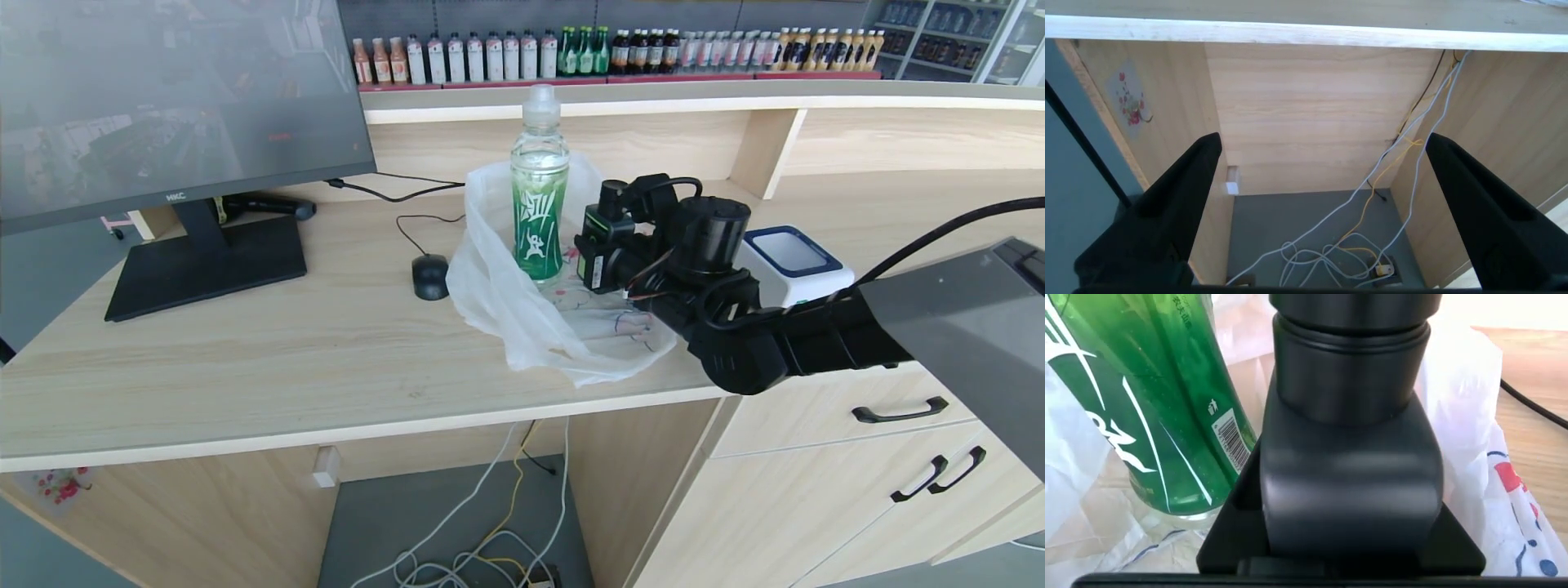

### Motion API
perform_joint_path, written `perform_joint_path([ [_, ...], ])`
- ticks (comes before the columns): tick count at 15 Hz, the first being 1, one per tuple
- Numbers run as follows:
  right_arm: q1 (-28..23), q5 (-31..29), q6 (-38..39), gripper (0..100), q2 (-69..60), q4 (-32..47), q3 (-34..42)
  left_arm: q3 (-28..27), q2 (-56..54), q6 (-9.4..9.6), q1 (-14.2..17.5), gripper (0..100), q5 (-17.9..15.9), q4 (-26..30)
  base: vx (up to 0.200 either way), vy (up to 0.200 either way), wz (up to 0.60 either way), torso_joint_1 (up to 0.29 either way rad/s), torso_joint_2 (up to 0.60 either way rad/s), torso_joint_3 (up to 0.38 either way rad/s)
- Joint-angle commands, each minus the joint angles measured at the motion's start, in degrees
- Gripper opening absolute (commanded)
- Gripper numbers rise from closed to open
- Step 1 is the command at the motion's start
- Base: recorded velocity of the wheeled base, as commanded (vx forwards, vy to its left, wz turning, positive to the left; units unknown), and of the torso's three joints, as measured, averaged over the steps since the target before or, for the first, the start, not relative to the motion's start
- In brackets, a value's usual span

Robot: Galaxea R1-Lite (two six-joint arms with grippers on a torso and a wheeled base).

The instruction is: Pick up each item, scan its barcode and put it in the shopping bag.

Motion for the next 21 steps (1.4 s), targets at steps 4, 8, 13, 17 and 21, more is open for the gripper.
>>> perform_joint_path([
  [4, 0.0, -0.1, -0.3, 0, -0.1, -0.3, 2.6, 0.0, 0.0, 0.02, 0.0, 100, 0.0, 0.0, 0.000, 0.000, 0.00, 0.000, 0.00, 0.000],
  [8, 0.0, -0.1, -0.9, 0, -0.1, -0.8, 2.7, 0.0, 0.0, 0.02, 0.0, 100, 0.0, 0.0, 0.000, 0.000, 0.00, 0.000, 0.00, 0.000],
  [13, 0.1, -0.1, -1.1, 100, -0.6, -0.9, 2.6, 0.0, 0.0, 0.02, 0.0, 100, 0.0, 0.0, 0.000, 0.000, 0.00, 0.000, 0.00, 0.000],
  [17, 0.1, -0.1, -1.5, 100, -1.2, -4.5, 3.8, 0.0, 0.0, 0.02, 0.0, 100, 0.1, 0.0, 0.000, 0.000, 0.00, 0.000, 0.00, 0.000],
  [21, 0.1, -0.1, -1.5, 100, -4.9, -5.9, 7.5, 0.0, 0.0, 0.02, 0.0, 100, 0.0, 0.0, 0.000, 0.000, 0.00, 0.000, 0.00, 0.000],
])
